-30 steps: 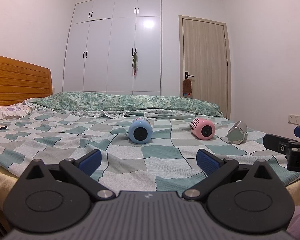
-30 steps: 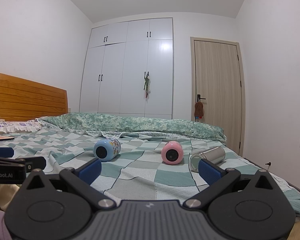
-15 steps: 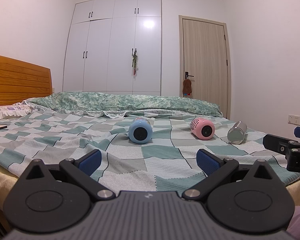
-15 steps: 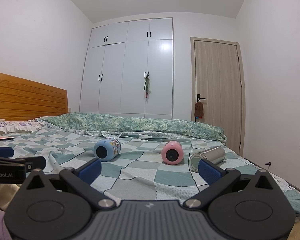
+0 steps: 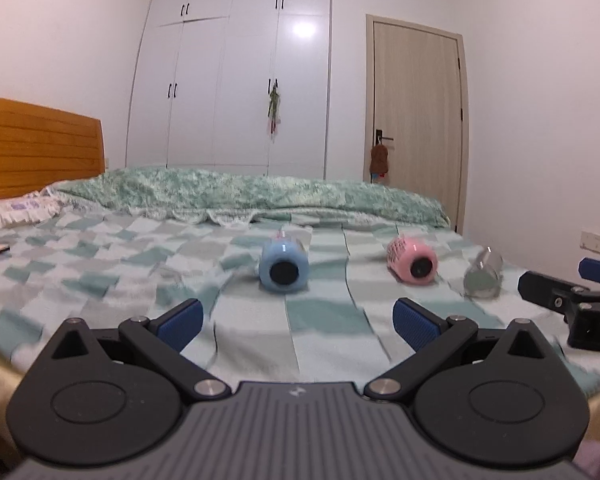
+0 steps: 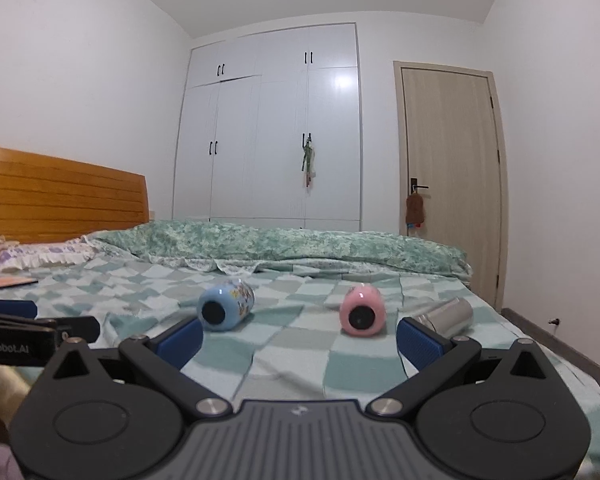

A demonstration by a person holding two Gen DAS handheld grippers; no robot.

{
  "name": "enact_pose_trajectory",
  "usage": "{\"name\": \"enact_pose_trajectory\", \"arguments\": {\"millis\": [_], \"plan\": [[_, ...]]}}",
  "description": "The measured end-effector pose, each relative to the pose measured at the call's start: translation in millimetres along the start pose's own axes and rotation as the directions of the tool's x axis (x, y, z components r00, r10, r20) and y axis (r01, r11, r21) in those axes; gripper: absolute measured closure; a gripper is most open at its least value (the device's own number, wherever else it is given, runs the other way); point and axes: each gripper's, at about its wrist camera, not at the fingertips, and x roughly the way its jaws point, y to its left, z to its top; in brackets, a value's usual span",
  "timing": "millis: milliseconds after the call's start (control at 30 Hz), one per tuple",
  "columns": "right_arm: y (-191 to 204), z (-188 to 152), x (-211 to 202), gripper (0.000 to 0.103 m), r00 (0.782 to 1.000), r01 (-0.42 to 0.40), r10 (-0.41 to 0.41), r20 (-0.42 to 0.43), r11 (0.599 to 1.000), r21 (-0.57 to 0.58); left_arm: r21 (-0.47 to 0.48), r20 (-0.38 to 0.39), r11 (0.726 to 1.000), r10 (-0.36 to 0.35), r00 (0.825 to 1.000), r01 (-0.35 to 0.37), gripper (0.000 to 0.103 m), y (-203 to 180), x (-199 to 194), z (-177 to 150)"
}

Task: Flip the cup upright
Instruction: 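Move the left gripper toward the lying light-blue sticker cup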

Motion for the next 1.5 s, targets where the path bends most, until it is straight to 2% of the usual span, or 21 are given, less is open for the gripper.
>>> {"name": "enact_pose_trajectory", "arguments": {"millis": [267,500,667,900,1133,1367,1500], "plan": [[-13.1,42.8,81.3,0.0,1.0,-0.018,0.019,0.013,1.0,-0.024,0.013,-0.03,0.999,0.033,0.999,-0.033,0.0,1.6,65.8,56.4],[-25.9,58.4,163.2,0.0,0.999,-0.043,0.042,-0.027,0.999,-0.028,0.023,-0.128,0.999,0.041,0.991,-0.038,0.0,2.5,142.3,84.8],[-34.2,58.6,220.2,0.0,0.997,-0.049,0.048,-0.065,0.999,-0.016,0.038,-0.234,0.998,0.066,0.97,-0.058,0.0,2.6,205.5,99.5],[-38.0,51.4,294.7,0.0,0.99,-0.076,0.071,-0.12,0.996,-0.043,-0.019,-0.412,0.999,0.038,0.91,-0.05,0.0,16.8,294.7,110.7],[-38.8,38.6,353.0,0.0,0.981,-0.093,0.077,-0.179,0.993,-0.079,0.037,-0.545,0.998,0.068,0.836,-0.057,0.0,12.9,366.8,102.0],[-29.8,31.0,401.3,0.0,0.966,-0.118,0.085,-0.245,0.985,-0.123,0.053,-0.643,0.996,0.088,0.761,-0.07,0.0,13.1,415.7,86.8],[-25.6,24.3,413.3,0.0,0.961,-0.123,0.082,-0.265,0.982,-0.141,0.034,-0.692,0.997,0.068,0.719,-0.062,0.0,16.7,431.9,78.0]]}}
